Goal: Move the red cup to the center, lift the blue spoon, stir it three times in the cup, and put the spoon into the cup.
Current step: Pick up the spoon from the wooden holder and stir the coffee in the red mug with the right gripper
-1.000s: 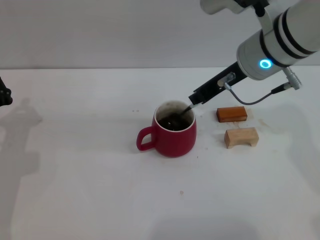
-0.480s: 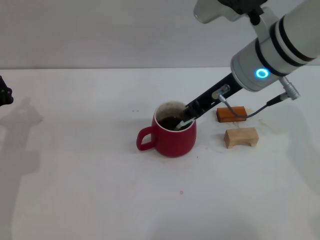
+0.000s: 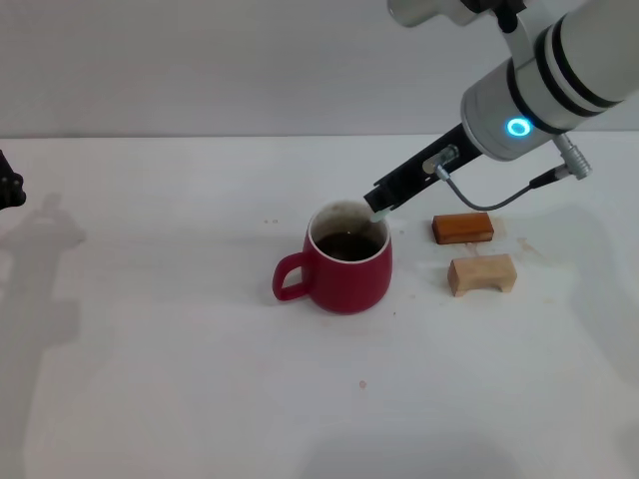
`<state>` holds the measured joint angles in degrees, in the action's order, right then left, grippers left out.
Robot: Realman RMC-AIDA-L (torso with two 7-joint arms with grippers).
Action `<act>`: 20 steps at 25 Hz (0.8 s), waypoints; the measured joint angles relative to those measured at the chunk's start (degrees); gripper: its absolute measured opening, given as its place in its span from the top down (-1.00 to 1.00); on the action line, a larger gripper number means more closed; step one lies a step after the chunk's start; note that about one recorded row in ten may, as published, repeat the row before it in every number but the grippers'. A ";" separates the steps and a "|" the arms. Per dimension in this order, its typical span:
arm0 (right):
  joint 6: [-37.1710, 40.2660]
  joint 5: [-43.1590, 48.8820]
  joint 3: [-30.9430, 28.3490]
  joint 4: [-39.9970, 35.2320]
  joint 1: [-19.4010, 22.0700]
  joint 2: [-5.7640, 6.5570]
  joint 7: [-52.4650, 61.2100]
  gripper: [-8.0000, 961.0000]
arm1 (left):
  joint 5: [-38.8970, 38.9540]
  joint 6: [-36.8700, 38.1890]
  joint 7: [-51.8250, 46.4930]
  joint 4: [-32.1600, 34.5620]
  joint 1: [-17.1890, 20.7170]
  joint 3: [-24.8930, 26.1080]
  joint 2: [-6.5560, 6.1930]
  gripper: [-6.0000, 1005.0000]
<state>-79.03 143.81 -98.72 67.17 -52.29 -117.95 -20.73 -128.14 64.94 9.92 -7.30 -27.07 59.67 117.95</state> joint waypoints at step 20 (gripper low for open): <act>0.51 -3.26 1.73 2.40 2.64 -0.63 -0.06 0.72 | -0.03 0.11 0.01 0.00 0.00 0.27 -0.07 0.99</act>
<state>-78.52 140.55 -96.99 69.56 -49.65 -118.58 -20.79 -128.18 65.05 9.93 -7.30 -27.08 59.94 117.88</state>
